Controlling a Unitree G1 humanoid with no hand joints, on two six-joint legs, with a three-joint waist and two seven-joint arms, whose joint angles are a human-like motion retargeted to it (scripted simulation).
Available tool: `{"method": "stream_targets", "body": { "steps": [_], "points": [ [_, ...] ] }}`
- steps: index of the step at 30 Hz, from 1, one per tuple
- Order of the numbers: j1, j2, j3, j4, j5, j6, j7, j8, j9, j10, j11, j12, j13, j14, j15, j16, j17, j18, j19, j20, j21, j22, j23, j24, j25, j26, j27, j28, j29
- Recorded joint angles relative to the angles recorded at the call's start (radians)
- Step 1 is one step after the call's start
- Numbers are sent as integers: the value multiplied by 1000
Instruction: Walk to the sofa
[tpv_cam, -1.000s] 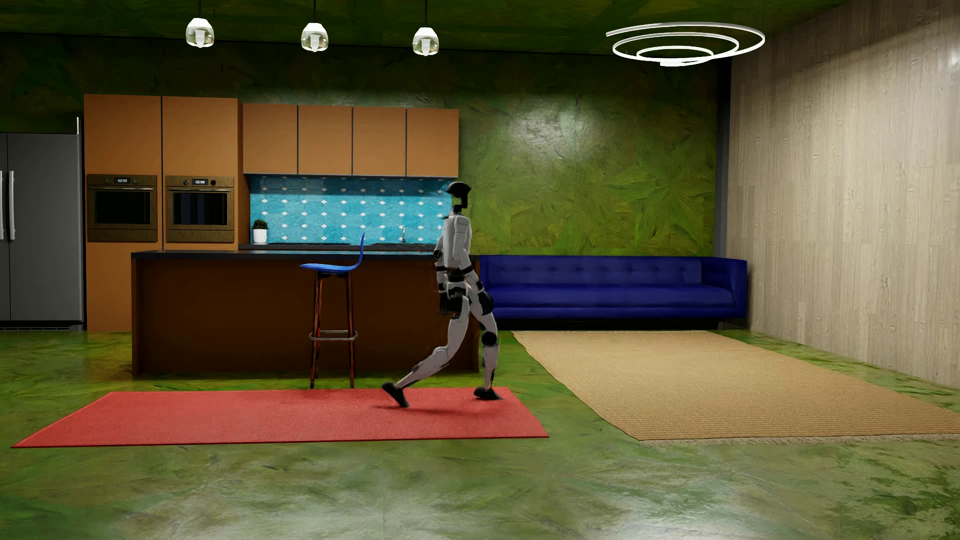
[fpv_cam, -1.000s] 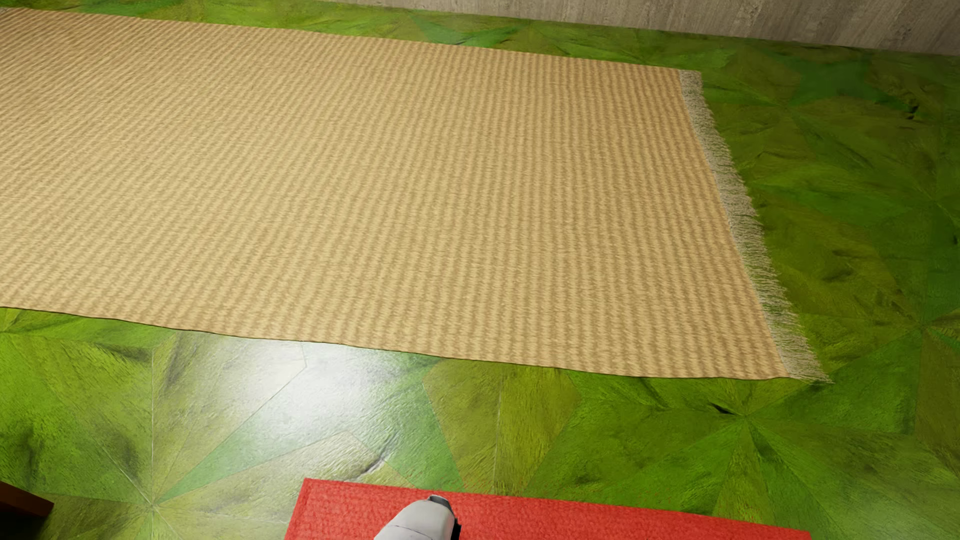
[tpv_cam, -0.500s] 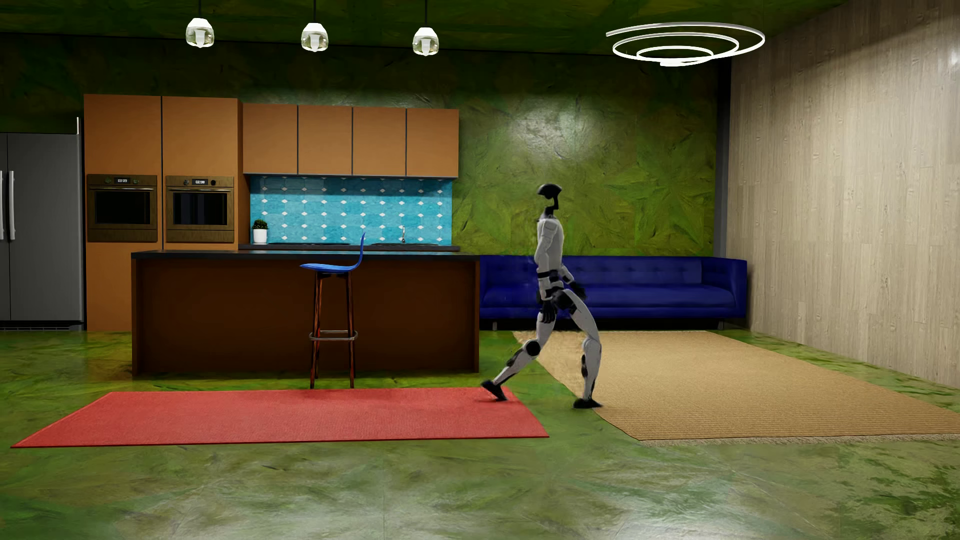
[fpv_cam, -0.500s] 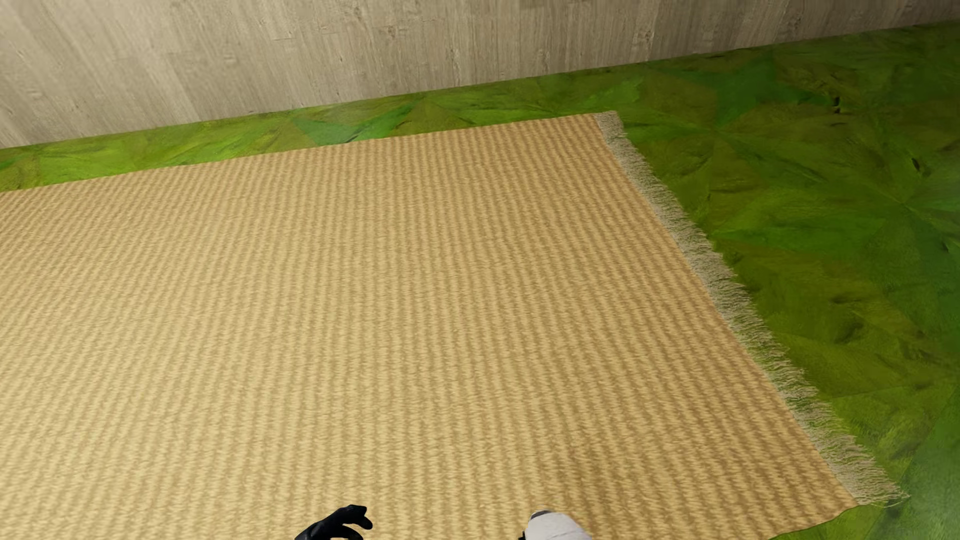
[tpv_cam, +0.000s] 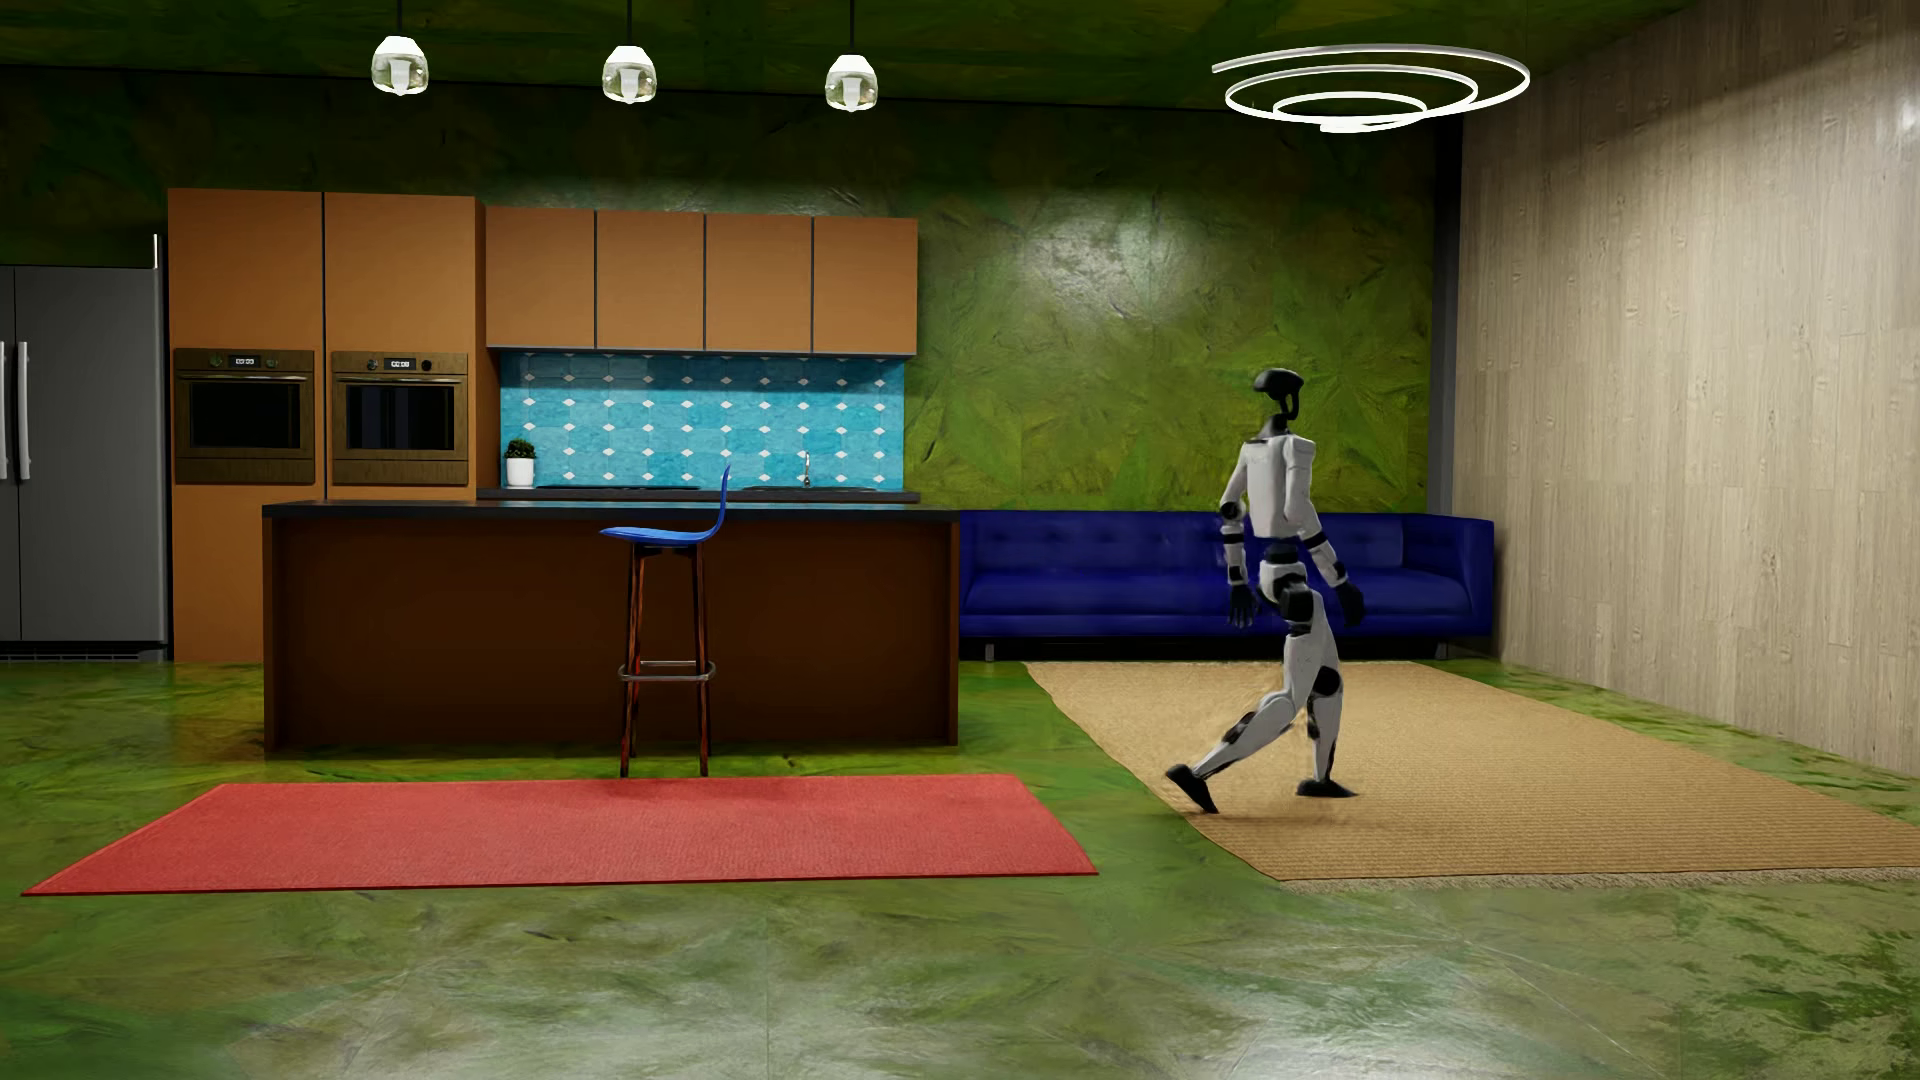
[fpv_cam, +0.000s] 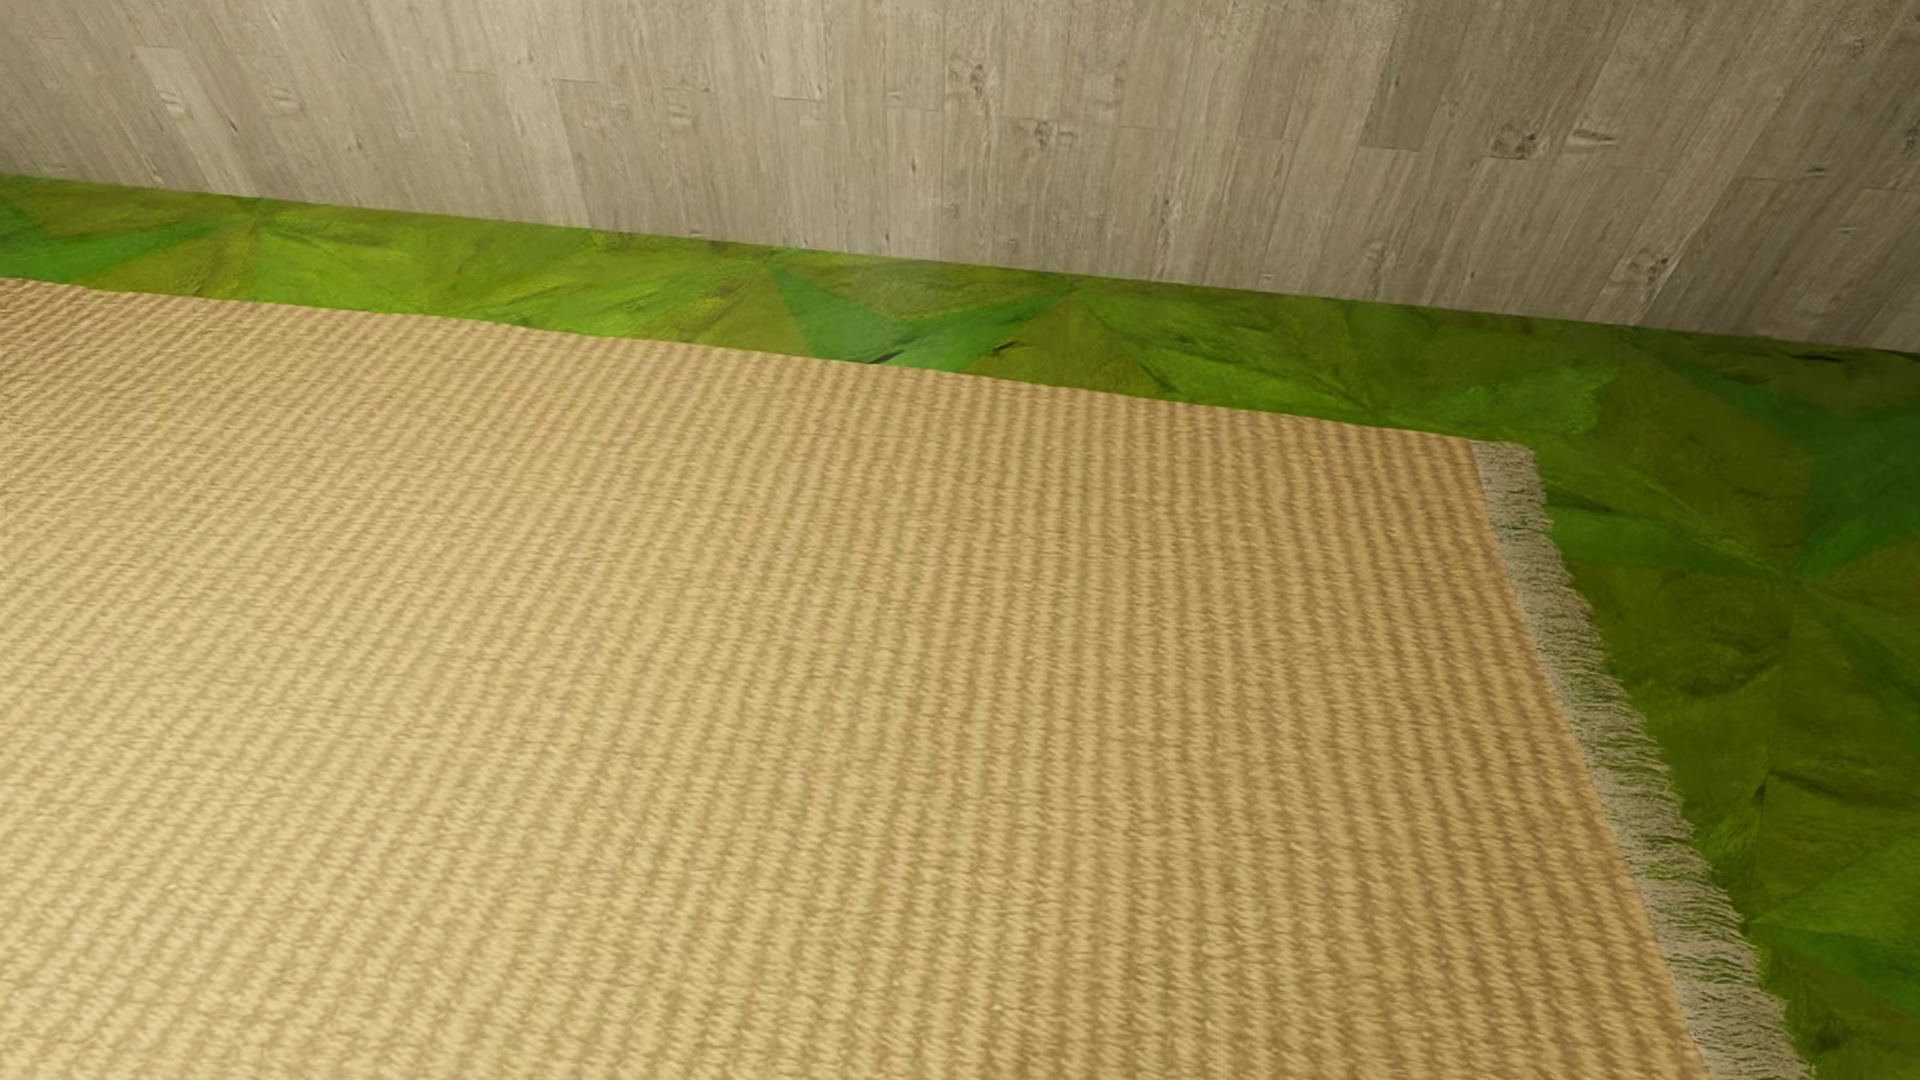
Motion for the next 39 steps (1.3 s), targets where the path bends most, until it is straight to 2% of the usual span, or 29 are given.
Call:
{"method": "stream_targets", "body": {
  "steps": [1, 2, 3, 4, 6, 7, 8, 9, 10, 11, 12, 13, 14, 15, 16, 18, 20, 22, 24, 25, 27, 28, 30, 31, 32, 34, 36, 37, 39],
  "points": [
    [21, -56, -19, -41, -43, -20, 0, 0, 21, 72, 230, 4, 23, 114, 187, 5, 15, 0, 0, -8, 9, 18, 46, 0, 0, 0, 0, 0, 0],
    [56, -171, -39, -74, -71, -26, 0, 0, 33, 104, 456, -3, 41, 137, 173, 10, 20, 0, 0, 9, 16, 10, 69, 0, 0, 0, 0, 0, 0],
    [137, -276, -40, -88, -87, -25, 0, 0, 64, 91, 564, -11, 48, 122, 60, 16, 22, 0, 0, 37, 37, -16, 88, 0, 0, 0, 0, 0, 0],
    [202, -374, -87, -81, -77, 3, 0, 0, 68, 71, 527, -31, 52, 69, 17, 13, 22, 0, 0, 63, 62, -33, 117, 0, 0, 0, 0, 0, 0],
    [323, -475, -201, -75, -65, 61, 0, 0, 74, 46, 193, -72, 87, -58, -14, 29, 3, 0, 0, 74, 74, -118, 124, 0, 0, 0, 0, 0, 0],
    [378, -499, -227, -70, -71, 84, 0, 0, 65, 21, -23, -93, 118, -123, 30, 29, -5, 0, 0, 103, 53, -144, 120, 0, 0, 0, 0, 0, 0],
    [426, -504, -239, -69, -77, 96, 0, 0, 58, 7, -211, -111, 141, -182, 267, 36, -6, 0, 0, 139, 64, -179, 120, 0, 0, 0, 0, 0, 0],
    [433, -560, -254, -55, -93, 112, 0, 0, 30, 25, -263, -129, 165, -250, 551, 50, -4, 0, 0, 173, 54, -210, 127, 0, 0, 0, 0, 0, 0],
    [482, -576, -273, -53, -119, 107, 0, 0, 25, 43, -231, -141, 190, -320, 623, 66, -2, 0, 0, 195, 61, -237, 129, 0, 0, 0, 0, 0, 0],
    [540, -550, -297, -53, -129, 107, 0, 0, 39, 83, -141, -147, 213, -355, 499, 77, -1, 0, 0, 202, 50, -259, 125, 0, 0, 0, 0, 0, 0],
    [522, -530, -321, -36, -103, 127, 0, 0, 38, 166, -105, -153, 200, -311, 345, 71, -5, 0, 0, 219, 79, -265, 147, 0, 0, 0, 0, 0, 0],
    [471, -499, -347, -18, -108, 148, 0, 0, 45, 279, -66, -165, 174, -186, 239, 34, -6, 0, 0, 258, 90, -241, 171, 0, 0, 0, 0, 0, 0],
    [419, -457, -347, -4, -132, 165, 0, 0, 65, 346, -61, -185, 135, -27, 183, 22, -27, 0, 0, 208, 102, -251, 183, 0, 0, 0, 0, 0, 0],
    [362, -417, -313, 22, -141, 183, 0, 0, 66, 379, -84, -197, 109, 81, 143, -2, -41, 0, 0, 169, 93, -233, 196, 0, 0, 0, 0, 0, 0],
    [289, -378, -279, 41, -170, 187, 0, 0, 63, 400, -104, -183, 98, 112, 116, -9, -47, 0, 0, 155, 52, -254, 177, 0, 0, 0, 0, 0, 0],
    [143, -286, -232, 77, -216, 170, 0, 0, 45, 384, -127, -144, 88, 63, 52, -20, -50, 0, 0, 96, 45, -233, 124, 0, 0, 0, 0, 0, 0],
    [47, -184, -162, 132, -226, 151, 0, 0, 43, 281, -147, -91, 94, 42, -12, -24, -47, 0, 0, 57, 29, -172, 54, 0, 0, 0, 0, 0, 0],
    [-47, -76, -106, 160, -205, 127, 0, 0, 31, 133, -186, -34, 79, -4, -56, -13, -37, 0, 0, 51, 36, -127, 0, 0, 0, 0, 0, 0, 0],
    [-121, 4, -47, 185, -165, 115, 0, 0, 23, 36, -216, 14, 44, -149, -106, 6, -44, 0, 0, 8, 35, -69, -38, 0, 0, 0, 0, 0, 0],
    [-153, 26, 0, 206, -164, 104, 0, 0, 30, 30, -208, 33, 13, -147, -130, 15, -50, 0, 0, -22, 63, -38, -53, 0, 0, 0, 0, 0, 0],
    [-247, 88, 77, 210, -190, 65, 0, 0, 55, 163, -188, 67, -33, 139, -101, 26, -65, 0, 0, -46, 72, 18, -70, 0, 0, 0, 0, 0, 0],
    [-265, 112, 93, 185, -204, 44, 0, 0, 60, 225, -174, 58, -29, 173, -26, 23, -64, 0, 0, -75, 48, 59, -68, 0, 0, 0, 0, 0, 0],
    [-202, 13, 93, 127, -220, 23, 0, 0, 29, 258, -10, 70, 5, 56, 178, 18, -59, 0, 0, -90, 48, 72, -26, 0, 0, 0, 0, 0, 0],
    [-155, -75, 37, 96, -196, 18, 0, 0, 23, 258, 130, 82, 11, -11, 187, 17, -54, 0, 0, -59, 57, 42, 0, 0, 0, 0, 0, 0, 0],
    [-67, -148, -28, 48, -182, 6, 0, 0, 45, 232, 284, 66, 21, -59, 146, 19, -50, 0, 0, -69, 71, 12, 10, 0, 0, 0, 0, 0, 0],
    [145, -346, -134, -30, -130, 6, 0, 0, 67, 115, 506, -14, 73, -139, 10, 24, -40, 0, 0, -78, 100, -49, 31, 0, 0, 0, 0, 0, 0],
    [347, -562, -236, -61, -83, 10, 0, 0, 73, 1, 471, -88, 121, -257, -65, 31, -45, 0, 0, 41, 167, -154, 57, 0, 0, 0, 0, 0, 0],
    [455, -619, -294, -31, -51, 20, 0, 0, 79, -37, 351, -119, 152, -314, -67, 39, -43, 0, 0, 100, 178, -212, 70, 0, 0, 0, 0, 0, 0],
    [606, -720, -385, -2, -58, 19, 0, 0, 58, -97, 46, -194, 202, -420, -2, 54, -39, 0, 0, 222, 207, -325, 100, 0, 0, 0, 0, 0, 0]
  ]
}}
